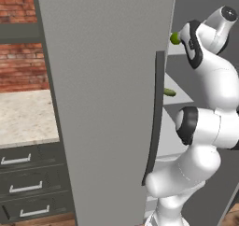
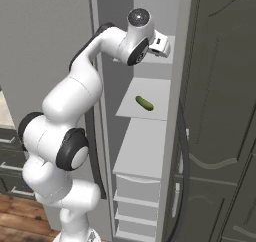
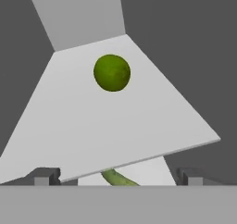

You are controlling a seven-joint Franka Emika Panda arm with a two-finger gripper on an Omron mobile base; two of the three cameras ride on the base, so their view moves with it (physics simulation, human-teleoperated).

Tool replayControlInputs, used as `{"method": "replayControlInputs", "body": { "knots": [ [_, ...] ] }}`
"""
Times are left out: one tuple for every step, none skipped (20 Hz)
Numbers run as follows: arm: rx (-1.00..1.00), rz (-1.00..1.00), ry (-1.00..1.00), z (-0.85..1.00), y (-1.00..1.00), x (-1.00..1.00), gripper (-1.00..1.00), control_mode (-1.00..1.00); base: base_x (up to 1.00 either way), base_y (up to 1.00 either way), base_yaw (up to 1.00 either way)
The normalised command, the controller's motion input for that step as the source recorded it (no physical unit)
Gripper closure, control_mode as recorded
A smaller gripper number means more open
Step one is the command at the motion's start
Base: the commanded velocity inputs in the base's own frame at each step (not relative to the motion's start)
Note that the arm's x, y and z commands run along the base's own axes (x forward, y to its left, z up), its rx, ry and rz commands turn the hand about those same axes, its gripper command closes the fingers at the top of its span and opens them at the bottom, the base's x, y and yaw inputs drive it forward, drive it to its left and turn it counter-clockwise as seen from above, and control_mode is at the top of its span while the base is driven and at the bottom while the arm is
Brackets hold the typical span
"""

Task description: Take the lime and cucumber out of the freezer and place them in the tupperware container on the counter. Then put the tupperware containing the vegetables back in the freezer.

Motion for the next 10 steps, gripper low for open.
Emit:
{"method": "replayControlInputs", "body": {
  "knots": [
    [0.01,0.0,-0.03,0.0,0.0,0.31,-1.0,-1.0,0.0,0.0,0.0],
    [0.03,0.0,-0.02,0.0,0.0,0.3,-1.0,-1.0,0.0,0.0,0.0],
    [0.04,0.0,-0.01,0.0,0.0,0.23,-1.0,-1.0,0.0,0.0,0.0],
    [0.06,0.0,0.0,0.0,0.0,0.24,-1.0,-1.0,0.0,0.0,0.0],
    [0.07,0.0,0.0,0.0,0.0,0.22,-1.0,-1.0,0.0,0.0,0.0],
    [0.06,0.0,0.0,0.0,0.0,0.23,-1.0,-1.0,0.0,0.0,0.0],
    [0.06,0.0,-0.02,0.0,0.0,0.23,-1.0,-1.0,0.0,0.0,0.0],
    [0.05,0.0,0.0,0.0,0.0,0.26,-1.0,-1.0,0.0,0.0,0.0],
    [0.02,0.0,0.0,0.0,0.0,0.26,-1.0,-1.0,0.0,0.0,0.0],
    [0.02,0.0,0.0,-0.01,0.0,0.28,-1.0,-1.0,0.0,0.0,0.0]
  ]
}}
